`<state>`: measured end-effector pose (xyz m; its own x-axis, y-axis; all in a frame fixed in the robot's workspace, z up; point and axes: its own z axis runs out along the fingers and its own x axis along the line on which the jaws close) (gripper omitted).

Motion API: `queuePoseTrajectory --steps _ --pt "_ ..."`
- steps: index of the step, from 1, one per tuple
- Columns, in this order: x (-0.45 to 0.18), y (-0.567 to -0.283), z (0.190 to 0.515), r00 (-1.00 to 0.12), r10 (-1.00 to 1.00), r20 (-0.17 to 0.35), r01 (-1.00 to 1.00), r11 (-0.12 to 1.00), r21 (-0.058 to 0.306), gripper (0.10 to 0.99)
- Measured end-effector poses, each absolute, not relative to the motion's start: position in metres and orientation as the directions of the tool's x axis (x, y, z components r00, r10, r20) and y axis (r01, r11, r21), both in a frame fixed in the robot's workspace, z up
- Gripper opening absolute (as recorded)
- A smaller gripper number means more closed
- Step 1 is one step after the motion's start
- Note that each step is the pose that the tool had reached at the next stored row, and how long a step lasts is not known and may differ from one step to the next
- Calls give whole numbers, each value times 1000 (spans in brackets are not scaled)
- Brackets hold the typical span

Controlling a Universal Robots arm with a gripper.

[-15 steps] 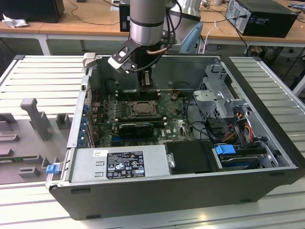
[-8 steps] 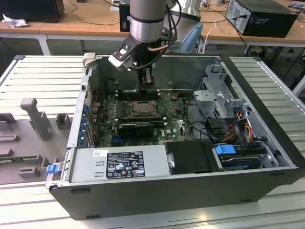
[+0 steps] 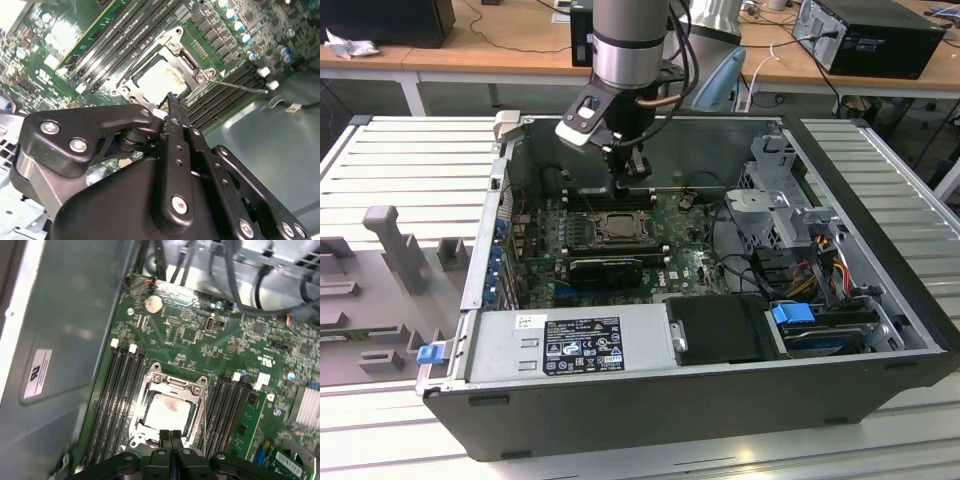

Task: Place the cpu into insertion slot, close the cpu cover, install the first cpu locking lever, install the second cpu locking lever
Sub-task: 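Install the first cpu locking lever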

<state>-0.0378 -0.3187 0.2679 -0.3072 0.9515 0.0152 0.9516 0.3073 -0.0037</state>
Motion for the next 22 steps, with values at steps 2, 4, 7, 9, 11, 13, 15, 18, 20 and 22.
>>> queuePoseTrajectory --steps 2,4,7,9,11,13,15,18,20,22 --pt "-38 -319 268 -337 941 14 942 337 -4 106" --pt "-38 -319 268 -369 929 14 929 369 -4 106" --pt "-38 -319 268 -412 911 14 911 412 -4 106" --pt "-38 -319 268 -447 895 14 895 447 -4 106" --pt "-38 -319 268 -476 879 14 880 476 -4 106" --pt "-38 -319 268 -511 859 14 859 511 -4 106" --pt "-38 -319 267 -547 837 14 837 548 -4 106" --pt "-38 -318 266 -571 821 14 821 572 -4 106" --pt "-38 -318 266 -597 802 14 802 597 -5 106" --pt "-38 -318 265 -613 790 14 790 613 -4 106"
